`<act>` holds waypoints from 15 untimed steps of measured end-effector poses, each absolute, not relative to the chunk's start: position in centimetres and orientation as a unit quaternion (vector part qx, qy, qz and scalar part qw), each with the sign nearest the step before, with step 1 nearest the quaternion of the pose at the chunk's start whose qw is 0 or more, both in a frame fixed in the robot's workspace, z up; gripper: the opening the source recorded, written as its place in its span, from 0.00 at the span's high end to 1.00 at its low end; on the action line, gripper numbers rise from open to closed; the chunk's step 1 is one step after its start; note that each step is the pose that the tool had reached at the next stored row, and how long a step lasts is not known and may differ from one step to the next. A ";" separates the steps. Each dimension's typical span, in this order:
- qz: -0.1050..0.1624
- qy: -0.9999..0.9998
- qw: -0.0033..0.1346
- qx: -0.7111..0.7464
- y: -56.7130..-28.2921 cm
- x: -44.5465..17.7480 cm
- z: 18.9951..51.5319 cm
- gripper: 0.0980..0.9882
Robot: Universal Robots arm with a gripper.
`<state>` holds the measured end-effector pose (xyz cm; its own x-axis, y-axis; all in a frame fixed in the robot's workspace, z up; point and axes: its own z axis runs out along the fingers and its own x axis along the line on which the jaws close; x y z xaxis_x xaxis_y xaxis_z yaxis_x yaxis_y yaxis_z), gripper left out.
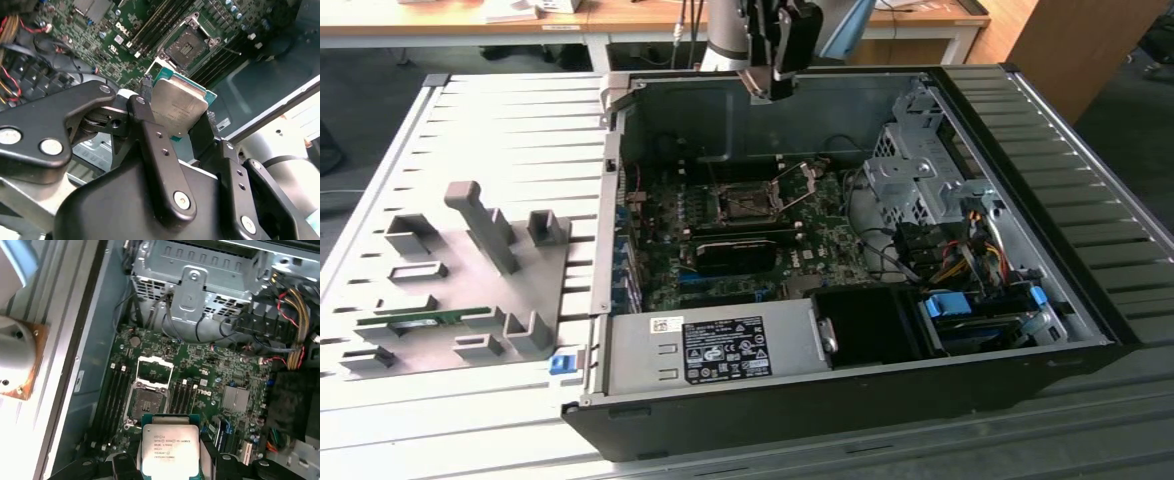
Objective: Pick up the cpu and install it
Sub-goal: 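Place the cpu into insertion slot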
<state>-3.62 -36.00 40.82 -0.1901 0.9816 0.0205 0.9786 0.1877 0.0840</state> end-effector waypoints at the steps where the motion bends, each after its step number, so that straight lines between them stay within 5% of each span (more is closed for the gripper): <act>1: 0.039 0.765 0.019 0.643 -36.0 -3.6 40.8 0.50; 15: 0.036 0.691 0.023 0.721 -36.0 -3.6 40.3 0.50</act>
